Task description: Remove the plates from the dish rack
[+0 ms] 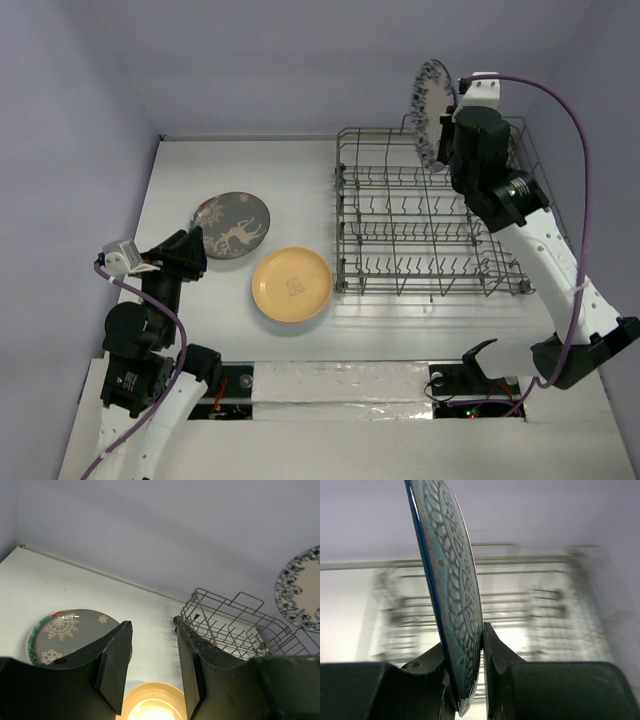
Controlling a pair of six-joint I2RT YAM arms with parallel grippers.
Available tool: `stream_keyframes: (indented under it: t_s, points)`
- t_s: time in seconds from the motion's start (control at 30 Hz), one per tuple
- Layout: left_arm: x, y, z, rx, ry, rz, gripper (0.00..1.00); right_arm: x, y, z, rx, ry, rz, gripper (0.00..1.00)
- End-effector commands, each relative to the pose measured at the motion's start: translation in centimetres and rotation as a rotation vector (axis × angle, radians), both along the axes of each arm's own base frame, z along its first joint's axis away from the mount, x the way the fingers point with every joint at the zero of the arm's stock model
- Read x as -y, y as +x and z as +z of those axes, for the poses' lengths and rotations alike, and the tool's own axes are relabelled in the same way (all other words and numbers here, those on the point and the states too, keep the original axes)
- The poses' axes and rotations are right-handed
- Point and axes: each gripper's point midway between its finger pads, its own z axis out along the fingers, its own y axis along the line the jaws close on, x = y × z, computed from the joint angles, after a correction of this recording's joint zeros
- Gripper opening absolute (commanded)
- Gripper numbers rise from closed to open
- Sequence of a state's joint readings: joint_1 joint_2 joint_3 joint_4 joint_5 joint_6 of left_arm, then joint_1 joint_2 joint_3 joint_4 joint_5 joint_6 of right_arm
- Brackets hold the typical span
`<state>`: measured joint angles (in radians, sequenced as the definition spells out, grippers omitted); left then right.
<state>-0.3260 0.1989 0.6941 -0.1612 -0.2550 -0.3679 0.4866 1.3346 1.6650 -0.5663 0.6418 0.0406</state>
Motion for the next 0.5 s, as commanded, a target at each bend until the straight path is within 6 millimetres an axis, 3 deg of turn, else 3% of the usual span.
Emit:
stream_keyframes:
  t_s: [0.0, 0.03, 0.07, 0.13, 0.2, 0.23, 0.27, 0.3, 0.47]
  points:
    - [0.1, 0.1, 0.9, 0.032, -0.007, -0.002, 0.38, -8.5, 0.2, 5.0, 0.212, 0.276, 0.344, 0.00]
    - [0.0, 0.1, 0.8, 0.029, -0.005, 0.001, 0.38, -9.6, 0.2, 6.1, 0.261, 0.329, 0.395, 0.00]
    - [0.0, 0.1, 0.8, 0.031, -0.007, 0.003, 0.39, -11.4, 0.3, 5.2, 0.249, 0.364, 0.458, 0.00]
    - [0.0, 0.1, 0.8, 0.029, -0.007, 0.004, 0.39, -15.7, -0.4, 5.8, 0.256, 0.470, 0.653, 0.00]
    - [0.0, 0.1, 0.8, 0.028, -0.007, 0.004, 0.39, -20.1, -0.1, 4.1, 0.181, 0.542, 0.781, 0.00]
    - [0.0, 0.2, 0.7, 0.025, -0.005, 0.006, 0.39, -21.6, 0.0, 4.5, 0.200, 0.574, 0.828, 0.00]
    - [0.0, 0.3, 0.7, 0.022, -0.004, 0.006, 0.39, -23.0, 0.2, 4.0, 0.181, 0.600, 0.860, 0.00]
    - [0.0, 0.3, 0.7, 0.022, -0.005, 0.004, 0.39, -25.6, 0.7, 2.2, 0.117, 0.654, 0.904, 0.00]
    - [0.0, 0.3, 0.6, 0.020, -0.005, 0.006, 0.40, -32.2, 2.5, -1.3, 0.008, 0.829, 0.997, 0.00]
